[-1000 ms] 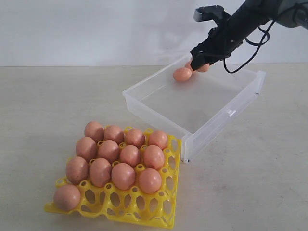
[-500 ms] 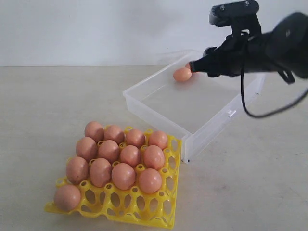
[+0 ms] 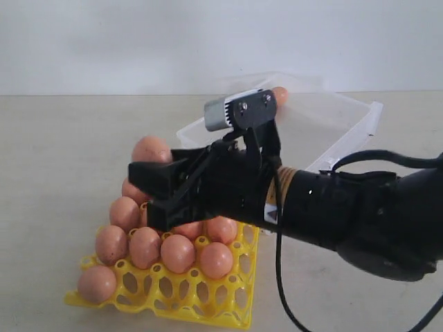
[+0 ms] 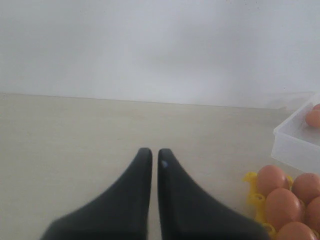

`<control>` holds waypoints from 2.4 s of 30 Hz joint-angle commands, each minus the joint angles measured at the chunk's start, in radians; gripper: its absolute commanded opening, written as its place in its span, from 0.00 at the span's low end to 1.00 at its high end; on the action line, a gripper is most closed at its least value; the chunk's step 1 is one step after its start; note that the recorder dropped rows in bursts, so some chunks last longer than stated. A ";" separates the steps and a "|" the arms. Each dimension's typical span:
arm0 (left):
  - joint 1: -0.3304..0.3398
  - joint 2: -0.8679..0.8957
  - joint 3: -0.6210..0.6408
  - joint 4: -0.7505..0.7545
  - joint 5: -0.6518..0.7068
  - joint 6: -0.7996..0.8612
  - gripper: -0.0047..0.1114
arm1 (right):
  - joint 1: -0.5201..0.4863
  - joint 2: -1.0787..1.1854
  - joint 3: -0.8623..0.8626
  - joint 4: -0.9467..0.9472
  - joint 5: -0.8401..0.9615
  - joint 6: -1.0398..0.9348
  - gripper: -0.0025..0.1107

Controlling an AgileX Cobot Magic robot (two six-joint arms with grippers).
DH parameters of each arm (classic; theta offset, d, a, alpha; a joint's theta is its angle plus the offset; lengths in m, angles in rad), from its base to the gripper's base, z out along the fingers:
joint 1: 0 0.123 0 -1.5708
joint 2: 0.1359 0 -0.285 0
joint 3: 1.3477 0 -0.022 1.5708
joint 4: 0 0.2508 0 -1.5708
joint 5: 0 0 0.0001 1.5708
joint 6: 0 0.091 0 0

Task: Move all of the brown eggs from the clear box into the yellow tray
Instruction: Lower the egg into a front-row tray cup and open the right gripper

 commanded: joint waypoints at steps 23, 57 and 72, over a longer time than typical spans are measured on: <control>0.006 -0.003 0.003 -0.001 -0.005 0.001 0.08 | 0.003 0.272 -0.155 -0.477 0.039 0.227 0.02; 0.006 -0.003 0.003 -0.001 -0.005 0.001 0.08 | 0.050 0.272 -0.163 -0.424 0.189 0.174 0.46; 0.006 -0.003 0.003 -0.001 -0.005 0.001 0.08 | 0.050 0.272 -0.163 -0.235 0.050 0.005 0.46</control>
